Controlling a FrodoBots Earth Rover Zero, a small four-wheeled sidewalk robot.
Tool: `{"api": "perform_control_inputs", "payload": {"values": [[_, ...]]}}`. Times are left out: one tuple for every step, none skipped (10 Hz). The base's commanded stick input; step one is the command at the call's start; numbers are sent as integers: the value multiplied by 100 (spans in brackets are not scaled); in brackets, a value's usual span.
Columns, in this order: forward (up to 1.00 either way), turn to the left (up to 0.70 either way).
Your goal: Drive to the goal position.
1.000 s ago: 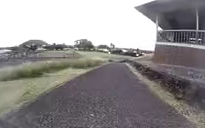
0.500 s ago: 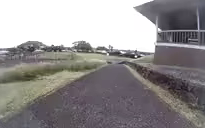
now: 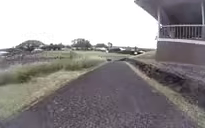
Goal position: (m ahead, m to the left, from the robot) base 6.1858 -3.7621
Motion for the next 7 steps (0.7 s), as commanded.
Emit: {"api": "perform_control_inputs", "payload": {"values": [[70,1],[70,1],[70,1],[70,1],[70,1],[70,1],[70,1]]}}
